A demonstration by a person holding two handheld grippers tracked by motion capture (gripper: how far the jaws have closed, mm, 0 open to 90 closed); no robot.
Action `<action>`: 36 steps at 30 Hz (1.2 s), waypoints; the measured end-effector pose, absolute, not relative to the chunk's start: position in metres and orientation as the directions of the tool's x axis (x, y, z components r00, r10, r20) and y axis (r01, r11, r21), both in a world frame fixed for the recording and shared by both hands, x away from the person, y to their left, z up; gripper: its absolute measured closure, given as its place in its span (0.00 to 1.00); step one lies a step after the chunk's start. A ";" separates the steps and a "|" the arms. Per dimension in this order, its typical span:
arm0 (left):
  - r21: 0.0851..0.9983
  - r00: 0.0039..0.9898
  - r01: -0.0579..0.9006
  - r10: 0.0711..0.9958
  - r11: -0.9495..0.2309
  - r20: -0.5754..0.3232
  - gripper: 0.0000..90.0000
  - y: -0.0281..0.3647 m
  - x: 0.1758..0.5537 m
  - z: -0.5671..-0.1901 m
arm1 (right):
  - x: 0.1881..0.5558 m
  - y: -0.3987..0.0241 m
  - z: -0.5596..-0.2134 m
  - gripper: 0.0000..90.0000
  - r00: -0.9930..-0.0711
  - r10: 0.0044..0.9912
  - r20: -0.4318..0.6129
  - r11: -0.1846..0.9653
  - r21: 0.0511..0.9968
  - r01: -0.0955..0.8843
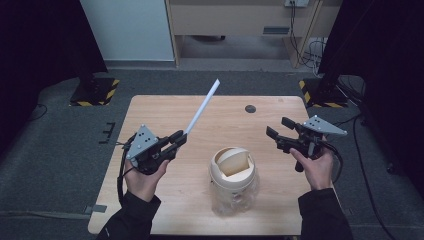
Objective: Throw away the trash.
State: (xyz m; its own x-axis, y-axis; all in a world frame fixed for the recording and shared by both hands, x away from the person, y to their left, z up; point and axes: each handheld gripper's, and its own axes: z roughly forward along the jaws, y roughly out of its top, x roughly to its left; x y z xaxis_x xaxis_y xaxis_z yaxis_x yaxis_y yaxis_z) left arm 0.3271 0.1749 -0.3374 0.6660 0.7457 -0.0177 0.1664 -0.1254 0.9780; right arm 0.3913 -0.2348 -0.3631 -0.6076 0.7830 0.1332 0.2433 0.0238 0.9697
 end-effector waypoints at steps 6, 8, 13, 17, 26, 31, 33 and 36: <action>0.982 0.690 0.148 0.724 -0.117 -0.018 0.88 0.161 0.327 -0.334 | 0.385 -0.212 -0.339 0.32 -0.666 0.735 0.124 0.006 0.982 0.190; 0.982 0.693 0.145 0.720 -0.119 -0.015 0.88 0.159 0.326 -0.333 | 0.384 -0.209 -0.337 0.32 -0.673 0.728 0.129 -0.001 0.982 0.187; 0.984 0.709 0.132 0.706 -0.118 -0.011 0.88 0.148 0.327 -0.331 | 0.382 -0.197 -0.324 0.32 -0.697 0.705 0.126 -0.008 0.985 0.171; 0.985 0.725 0.124 0.689 -0.118 -0.008 0.88 0.138 0.328 -0.329 | 0.382 -0.192 -0.315 0.34 -0.711 0.691 0.129 -0.023 0.987 0.157; 0.984 0.747 0.109 0.665 -0.138 0.011 0.88 0.118 0.326 -0.328 | 0.382 -0.179 -0.310 0.40 -0.740 0.657 0.145 -0.044 0.987 0.154; 0.981 0.757 0.109 0.654 -0.160 0.022 0.88 0.110 0.327 -0.332 | 0.382 -0.174 -0.305 0.44 -0.756 0.633 0.170 -0.080 0.985 0.155; 0.981 0.760 0.109 0.650 -0.162 0.022 0.88 0.110 0.327 -0.332 | 0.382 -0.173 -0.303 0.45 -0.757 0.629 0.176 -0.085 0.984 0.158; 0.981 0.767 0.101 0.641 -0.164 0.028 0.88 0.108 0.325 -0.333 | 0.383 -0.170 -0.299 0.52 -0.763 0.619 0.184 -0.111 0.983 0.147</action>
State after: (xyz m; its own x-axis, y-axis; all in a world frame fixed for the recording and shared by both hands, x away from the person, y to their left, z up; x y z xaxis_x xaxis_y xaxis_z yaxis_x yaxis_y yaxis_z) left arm 0.3249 0.1078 -0.3327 0.7666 0.6415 0.0282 0.1013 -0.1641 0.9812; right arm 0.3826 -0.1698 -0.2986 -0.7634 0.6193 0.1837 0.1466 -0.1109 0.9830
